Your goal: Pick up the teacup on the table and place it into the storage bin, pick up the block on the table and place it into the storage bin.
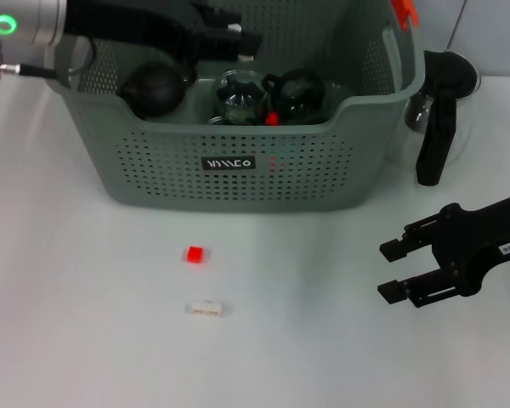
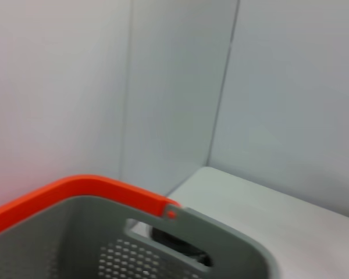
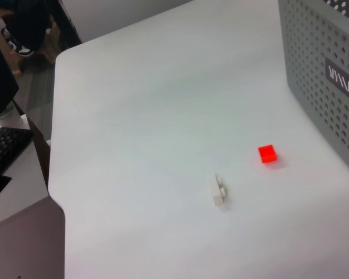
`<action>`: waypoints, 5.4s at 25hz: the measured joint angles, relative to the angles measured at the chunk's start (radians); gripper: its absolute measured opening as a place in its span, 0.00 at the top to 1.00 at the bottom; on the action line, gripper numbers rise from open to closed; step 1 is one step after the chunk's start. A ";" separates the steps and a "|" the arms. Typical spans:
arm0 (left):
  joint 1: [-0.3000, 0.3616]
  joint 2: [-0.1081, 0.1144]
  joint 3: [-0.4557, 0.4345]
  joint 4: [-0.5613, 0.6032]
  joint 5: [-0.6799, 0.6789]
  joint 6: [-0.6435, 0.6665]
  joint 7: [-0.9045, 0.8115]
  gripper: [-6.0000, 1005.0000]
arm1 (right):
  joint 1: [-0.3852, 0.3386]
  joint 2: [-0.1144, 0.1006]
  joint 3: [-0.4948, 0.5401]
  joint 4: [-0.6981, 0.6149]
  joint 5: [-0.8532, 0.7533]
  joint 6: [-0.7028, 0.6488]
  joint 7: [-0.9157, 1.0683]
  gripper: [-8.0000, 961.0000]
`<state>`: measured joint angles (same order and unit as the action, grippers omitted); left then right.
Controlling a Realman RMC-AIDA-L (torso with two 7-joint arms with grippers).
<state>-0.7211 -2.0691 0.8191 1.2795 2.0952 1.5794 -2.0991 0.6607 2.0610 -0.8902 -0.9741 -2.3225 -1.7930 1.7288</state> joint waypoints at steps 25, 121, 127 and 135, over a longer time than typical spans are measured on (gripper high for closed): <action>0.055 -0.019 -0.002 0.059 -0.080 0.022 0.133 0.15 | 0.002 0.008 -0.001 0.000 -0.003 0.004 0.000 0.30; 0.053 -0.105 0.760 -0.142 0.575 -0.097 0.100 0.63 | 0.000 0.024 0.002 0.049 -0.002 0.086 0.054 0.30; 0.052 -0.105 0.763 -0.142 0.575 -0.096 0.090 0.67 | 0.001 0.024 0.002 0.049 -0.002 0.089 0.054 0.30; 0.047 -0.103 0.769 -0.133 0.576 -0.090 0.059 0.85 | 0.003 0.024 0.005 0.049 0.000 0.089 0.052 0.30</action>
<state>-0.6741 -2.1720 1.5882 1.1465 2.6708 1.4893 -2.0402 0.6637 2.0846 -0.8849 -0.9250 -2.3227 -1.7036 1.7809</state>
